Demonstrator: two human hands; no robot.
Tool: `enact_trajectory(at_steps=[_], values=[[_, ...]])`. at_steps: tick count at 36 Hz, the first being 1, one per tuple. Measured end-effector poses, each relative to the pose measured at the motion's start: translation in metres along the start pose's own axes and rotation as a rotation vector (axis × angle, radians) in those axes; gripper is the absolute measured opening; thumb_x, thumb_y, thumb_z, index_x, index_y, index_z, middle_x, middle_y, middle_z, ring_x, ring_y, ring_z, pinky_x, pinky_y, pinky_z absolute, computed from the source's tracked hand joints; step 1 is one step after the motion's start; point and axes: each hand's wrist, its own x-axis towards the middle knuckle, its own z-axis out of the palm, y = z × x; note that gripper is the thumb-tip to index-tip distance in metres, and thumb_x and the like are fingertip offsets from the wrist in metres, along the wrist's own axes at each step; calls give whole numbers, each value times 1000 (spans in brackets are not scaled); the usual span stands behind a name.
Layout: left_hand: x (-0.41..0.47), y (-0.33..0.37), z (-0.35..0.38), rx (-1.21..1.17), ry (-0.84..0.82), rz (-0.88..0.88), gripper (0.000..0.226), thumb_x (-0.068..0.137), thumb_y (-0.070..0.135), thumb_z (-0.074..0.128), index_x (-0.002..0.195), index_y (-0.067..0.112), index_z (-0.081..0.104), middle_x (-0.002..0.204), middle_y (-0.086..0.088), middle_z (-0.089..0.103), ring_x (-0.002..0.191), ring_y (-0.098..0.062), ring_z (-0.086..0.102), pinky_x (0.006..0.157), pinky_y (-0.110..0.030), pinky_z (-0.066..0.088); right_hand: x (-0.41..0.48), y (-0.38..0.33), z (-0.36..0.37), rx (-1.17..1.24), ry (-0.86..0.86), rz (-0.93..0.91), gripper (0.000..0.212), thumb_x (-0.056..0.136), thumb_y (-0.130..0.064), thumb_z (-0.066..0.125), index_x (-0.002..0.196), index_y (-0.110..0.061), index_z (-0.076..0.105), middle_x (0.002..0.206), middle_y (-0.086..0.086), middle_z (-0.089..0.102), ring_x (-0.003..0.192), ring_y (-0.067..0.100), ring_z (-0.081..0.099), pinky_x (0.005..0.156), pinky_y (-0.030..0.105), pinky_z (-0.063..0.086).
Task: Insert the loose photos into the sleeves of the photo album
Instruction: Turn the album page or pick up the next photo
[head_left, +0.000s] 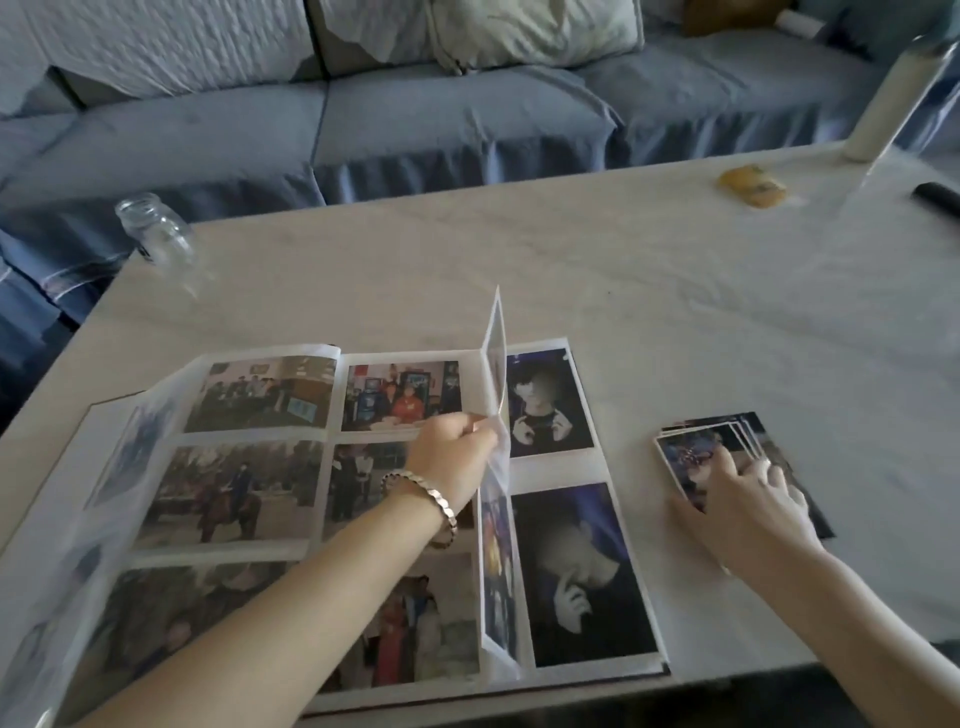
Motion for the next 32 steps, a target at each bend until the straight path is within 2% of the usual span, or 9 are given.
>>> enact_trajectory(at_steps=[6, 11, 14, 16, 18, 21, 25, 29, 32], values=[[0, -9, -10, 72, -16, 13, 18, 92, 11, 53, 74, 12, 58, 63, -1, 49, 57, -9, 44, 39, -6, 32, -5, 10, -7, -110, 89, -166, 33, 97, -35, 37, 121, -18, 52, 120, 4, 57, 114, 22, 53, 85, 27, 39], [-7, -17, -36, 79, -17, 9, 11, 86, 8, 64, 80, 17, 63, 82, 3, 61, 78, -11, 56, 62, -11, 42, -22, 3, -40, -142, 129, -136, 26, 90, -7, 41, 112, -16, 52, 110, 0, 63, 102, 21, 59, 68, 21, 28], [-8, -23, -69, 103, 19, -22, 8, 86, 7, 64, 91, 13, 63, 93, -3, 66, 86, -16, 60, 73, -19, 47, -32, -8, -56, -71, 268, -216, 14, 88, -10, 48, 99, -17, 45, 92, -3, 61, 99, 21, 58, 65, 24, 29], [-9, -27, -95, 129, 57, -50, 20, 85, 10, 66, 104, 10, 61, 105, -6, 66, 94, -19, 61, 86, -31, 48, -37, -23, -63, 51, 409, -303, 22, 87, -8, 52, 109, -13, 54, 91, 2, 65, 92, 26, 60, 63, 26, 32], [-13, -30, -118, 135, 86, -67, 32, 84, 11, 68, 115, 12, 58, 111, -5, 64, 93, -17, 59, 85, -30, 45, -41, -40, -67, 156, 590, -421, 29, 73, 1, 71, 100, -6, 66, 72, 6, 67, 66, 28, 63, 55, 24, 31], [-20, -40, -152, 168, 196, -113, 44, 84, 11, 68, 125, 6, 52, 110, -10, 61, 91, -18, 52, 80, -26, 37, -46, -69, -67, 285, 801, -635, 32, 49, 11, 81, 71, -6, 67, 46, 0, 52, 39, 20, 43, 43, 19, 25], [-24, -73, -195, 173, 344, -121, 20, 82, 5, 69, 100, 7, 61, 95, -15, 64, 92, -31, 61, 81, -36, 47, -52, -113, -66, 417, 893, -863, 8, 71, -1, 57, 69, -8, 62, 51, -2, 52, 48, 17, 42, 43, 23, 29], [-23, -115, -234, 364, 473, -143, 9, 86, 2, 54, 80, 2, 61, 79, -15, 62, 76, -30, 58, 64, -32, 41, -67, -154, -63, 557, 963, -1038, 30, 87, -14, 45, 90, -3, 72, 82, 2, 73, 77, 14, 66, 70, 22, 42], [-22, -146, -254, 459, 508, -302, 13, 88, 6, 47, 94, -2, 56, 91, -21, 61, 84, -35, 57, 76, -43, 47, -76, -178, -60, 593, 963, -1142, 26, 90, -13, 50, 99, -5, 73, 103, 5, 71, 94, 17, 68, 83, 25, 48]])
